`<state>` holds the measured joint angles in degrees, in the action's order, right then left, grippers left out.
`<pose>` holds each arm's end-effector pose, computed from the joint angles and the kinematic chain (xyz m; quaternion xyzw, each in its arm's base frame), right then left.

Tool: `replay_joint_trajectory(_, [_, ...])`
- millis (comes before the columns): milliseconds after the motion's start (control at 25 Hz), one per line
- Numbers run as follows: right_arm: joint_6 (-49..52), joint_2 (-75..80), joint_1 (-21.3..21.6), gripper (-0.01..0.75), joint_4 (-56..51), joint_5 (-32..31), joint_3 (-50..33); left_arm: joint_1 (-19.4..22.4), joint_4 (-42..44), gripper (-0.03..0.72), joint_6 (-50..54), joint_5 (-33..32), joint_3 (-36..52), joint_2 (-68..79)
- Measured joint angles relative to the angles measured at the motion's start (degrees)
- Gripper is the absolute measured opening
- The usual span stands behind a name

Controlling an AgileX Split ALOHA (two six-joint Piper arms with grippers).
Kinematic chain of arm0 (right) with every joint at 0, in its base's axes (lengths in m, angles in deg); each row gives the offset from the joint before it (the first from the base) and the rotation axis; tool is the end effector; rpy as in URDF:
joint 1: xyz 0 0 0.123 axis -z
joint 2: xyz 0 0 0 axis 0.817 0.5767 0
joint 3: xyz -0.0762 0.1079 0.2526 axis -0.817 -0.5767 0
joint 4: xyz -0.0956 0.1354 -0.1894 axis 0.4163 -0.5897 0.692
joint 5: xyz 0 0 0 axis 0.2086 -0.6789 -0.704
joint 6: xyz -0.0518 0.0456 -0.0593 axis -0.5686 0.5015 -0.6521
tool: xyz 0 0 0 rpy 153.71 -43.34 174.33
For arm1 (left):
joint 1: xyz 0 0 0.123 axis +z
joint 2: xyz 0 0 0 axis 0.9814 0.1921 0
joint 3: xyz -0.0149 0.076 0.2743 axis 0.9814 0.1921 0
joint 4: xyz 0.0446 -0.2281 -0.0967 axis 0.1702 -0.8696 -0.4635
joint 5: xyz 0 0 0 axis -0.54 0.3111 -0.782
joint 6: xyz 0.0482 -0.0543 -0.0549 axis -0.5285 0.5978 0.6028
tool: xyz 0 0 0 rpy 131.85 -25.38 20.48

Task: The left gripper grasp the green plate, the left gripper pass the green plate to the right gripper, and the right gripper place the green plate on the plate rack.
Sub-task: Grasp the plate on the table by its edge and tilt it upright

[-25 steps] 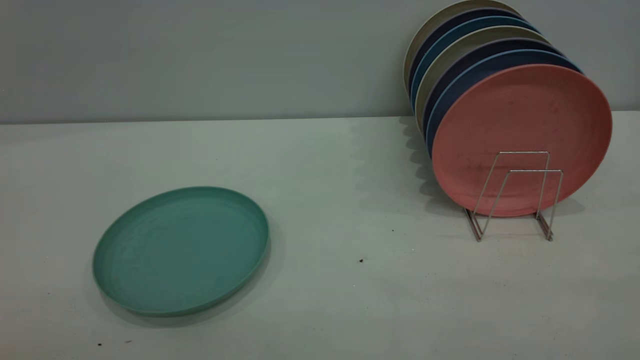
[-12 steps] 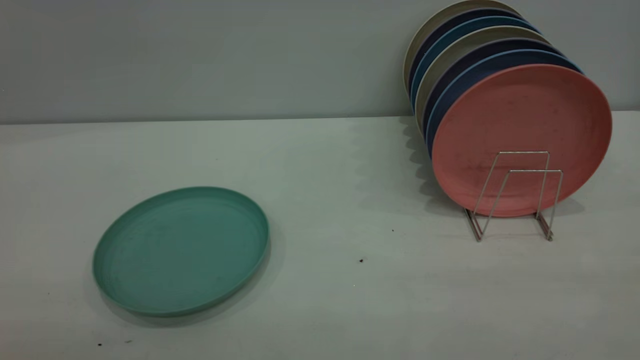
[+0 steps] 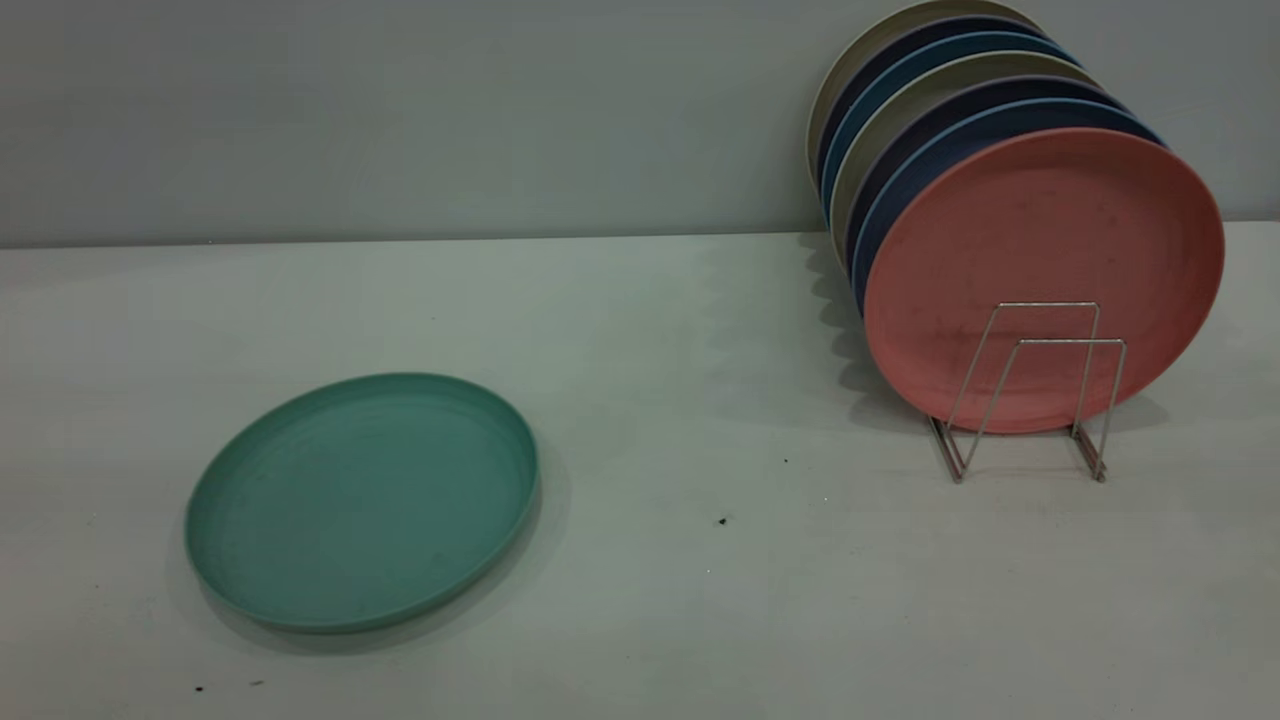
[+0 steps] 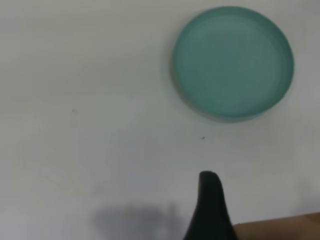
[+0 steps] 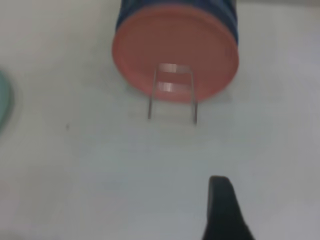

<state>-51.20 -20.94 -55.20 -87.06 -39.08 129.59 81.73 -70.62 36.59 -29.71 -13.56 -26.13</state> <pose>0.0979 0.0125 0.3436 -0.0465 0.8832 0.0524 0.4637 0.1149 -0.0060 0.3457 0.0228 0.9206 -0.0402 0.3877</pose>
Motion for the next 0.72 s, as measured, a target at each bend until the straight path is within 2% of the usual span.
replay_joint_trajectory(120, [-4.7,6.2,0.0,0.493,-4.9,4.9,2.1,0.0,-2.0,0.591,0.0,5.3,-0.7,6.2])
replay_joint_trajectory(400, [-23.4,22.4,-0.6,0.493,-24.0,7.5,3.1,0.0,-8.3,0.591,-2.4,12.7,-0.9,15.4])
replay_joint_trajectory(520, [-31.2,29.4,-4.7,0.493,-31.9,9.8,3.1,0.0,-8.9,0.591,-3.6,14.7,-1.1,20.4])
replay_joint_trajectory(720, [-36.5,40.6,-16.6,0.493,-38.7,16.4,3.6,0.0,-9.2,0.591,-4.1,18.2,-1.1,30.6])
